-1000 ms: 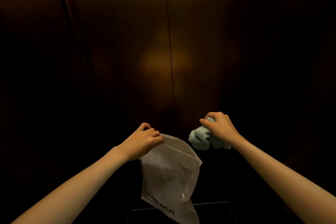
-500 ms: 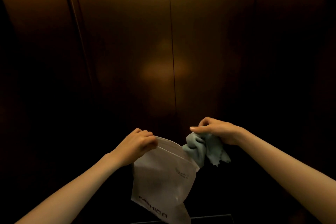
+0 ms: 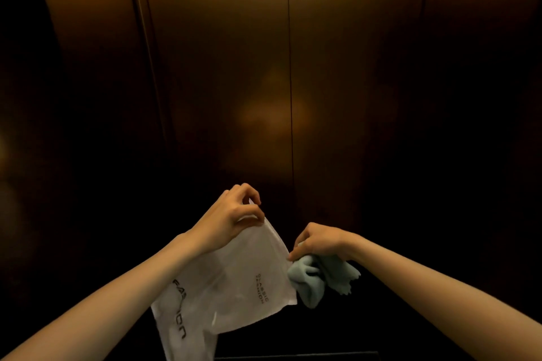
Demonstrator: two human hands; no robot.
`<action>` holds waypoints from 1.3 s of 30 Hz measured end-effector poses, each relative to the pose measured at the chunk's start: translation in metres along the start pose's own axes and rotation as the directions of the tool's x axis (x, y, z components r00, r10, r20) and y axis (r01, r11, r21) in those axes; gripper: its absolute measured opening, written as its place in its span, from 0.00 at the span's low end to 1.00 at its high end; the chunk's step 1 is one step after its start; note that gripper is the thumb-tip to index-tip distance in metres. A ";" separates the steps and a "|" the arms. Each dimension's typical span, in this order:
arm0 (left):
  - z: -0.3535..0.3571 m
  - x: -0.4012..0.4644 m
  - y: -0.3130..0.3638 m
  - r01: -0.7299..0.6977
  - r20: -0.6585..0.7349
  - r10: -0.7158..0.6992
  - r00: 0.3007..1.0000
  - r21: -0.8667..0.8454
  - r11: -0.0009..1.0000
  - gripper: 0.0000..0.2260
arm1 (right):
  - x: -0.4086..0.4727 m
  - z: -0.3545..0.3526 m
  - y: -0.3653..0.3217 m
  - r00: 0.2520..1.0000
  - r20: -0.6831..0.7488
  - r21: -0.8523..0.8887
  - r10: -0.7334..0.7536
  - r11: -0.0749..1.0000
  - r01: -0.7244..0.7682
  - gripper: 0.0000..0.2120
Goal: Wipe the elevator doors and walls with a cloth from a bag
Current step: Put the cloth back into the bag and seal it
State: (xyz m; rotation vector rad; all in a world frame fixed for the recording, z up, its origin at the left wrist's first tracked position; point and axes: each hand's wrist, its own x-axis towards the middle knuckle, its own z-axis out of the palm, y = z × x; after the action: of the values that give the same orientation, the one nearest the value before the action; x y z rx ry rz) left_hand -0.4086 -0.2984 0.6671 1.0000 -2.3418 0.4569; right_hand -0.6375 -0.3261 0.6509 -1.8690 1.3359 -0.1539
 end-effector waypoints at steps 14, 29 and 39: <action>-0.034 -0.023 0.004 0.045 -0.064 -0.058 0.996 -0.192 0.980 0.06 | 0.007 0.020 0.000 0.989 -0.143 -0.053 -0.041 0.998 0.033 0.10; 0.010 -0.051 0.007 0.661 -0.255 -0.746 0.615 -0.349 0.664 0.08 | -0.002 -0.020 0.016 0.777 -0.601 -0.301 -0.189 0.953 -0.002 0.05; 0.049 -0.022 0.007 0.526 0.326 -0.936 0.130 -0.823 -0.213 0.06 | 0.005 -0.013 0.052 0.870 -0.493 -0.189 0.004 0.976 -0.111 0.08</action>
State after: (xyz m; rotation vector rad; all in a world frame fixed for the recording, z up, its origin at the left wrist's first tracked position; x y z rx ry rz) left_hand -0.4185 -0.3060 0.6147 1.3614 -0.6874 -0.9092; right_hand -0.6807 -0.3434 0.6226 -2.0471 1.8111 -0.5022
